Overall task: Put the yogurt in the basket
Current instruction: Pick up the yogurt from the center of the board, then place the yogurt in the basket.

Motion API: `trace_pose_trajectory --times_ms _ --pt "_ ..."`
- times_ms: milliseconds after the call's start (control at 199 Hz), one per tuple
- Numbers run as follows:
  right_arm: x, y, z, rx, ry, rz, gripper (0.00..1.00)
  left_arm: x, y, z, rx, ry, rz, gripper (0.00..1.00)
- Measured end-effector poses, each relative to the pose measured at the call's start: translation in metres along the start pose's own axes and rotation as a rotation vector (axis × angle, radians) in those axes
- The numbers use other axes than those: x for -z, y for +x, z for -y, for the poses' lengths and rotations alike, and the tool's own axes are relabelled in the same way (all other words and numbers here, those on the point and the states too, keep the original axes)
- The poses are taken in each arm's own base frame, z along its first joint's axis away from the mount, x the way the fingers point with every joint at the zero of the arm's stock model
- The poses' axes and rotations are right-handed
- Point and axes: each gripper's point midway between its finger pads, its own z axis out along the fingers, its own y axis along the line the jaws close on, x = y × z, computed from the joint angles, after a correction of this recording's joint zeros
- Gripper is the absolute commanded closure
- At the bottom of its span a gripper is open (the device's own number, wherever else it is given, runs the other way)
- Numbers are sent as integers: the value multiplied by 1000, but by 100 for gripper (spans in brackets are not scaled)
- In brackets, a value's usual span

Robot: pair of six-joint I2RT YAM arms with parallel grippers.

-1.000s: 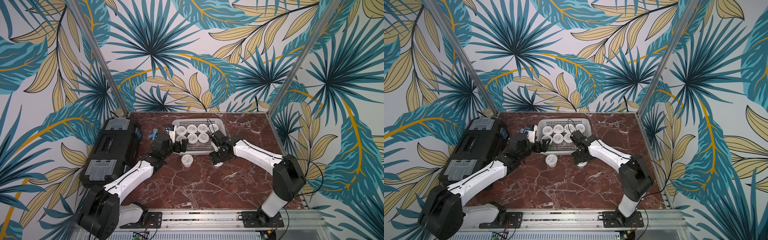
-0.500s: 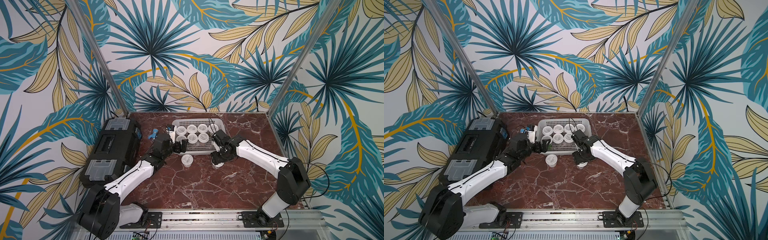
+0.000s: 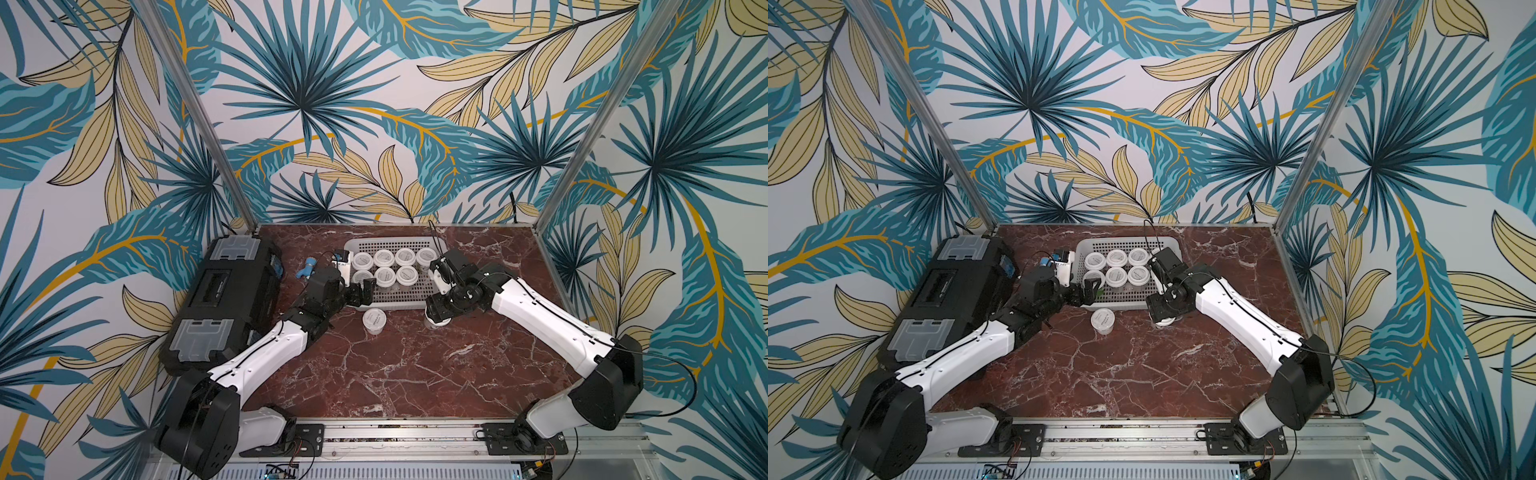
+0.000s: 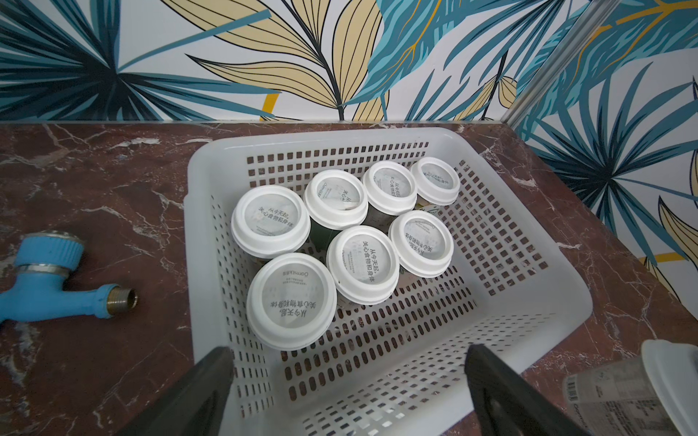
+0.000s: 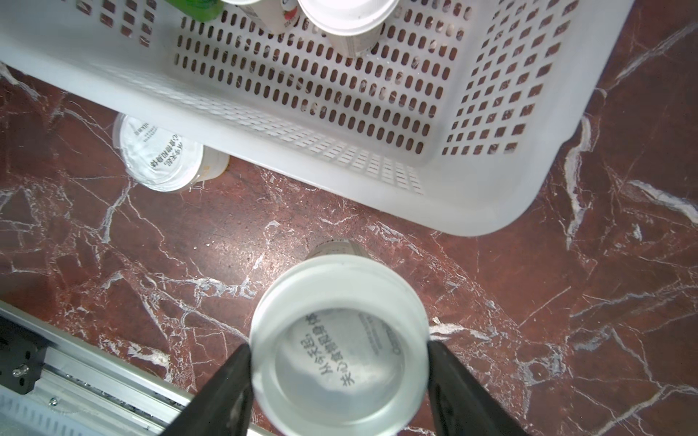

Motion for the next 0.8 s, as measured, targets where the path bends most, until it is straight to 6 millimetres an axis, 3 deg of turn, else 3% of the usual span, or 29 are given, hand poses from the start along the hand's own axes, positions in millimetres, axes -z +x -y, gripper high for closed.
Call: trace_pose_trajectory --times_ms 367,800 --pt "43 -39 -8 13 -18 92 30 0 -2 1 0 1 2 0" --pt "27 -72 -7 41 28 71 30 1 -5 2 -1 2 7 0"
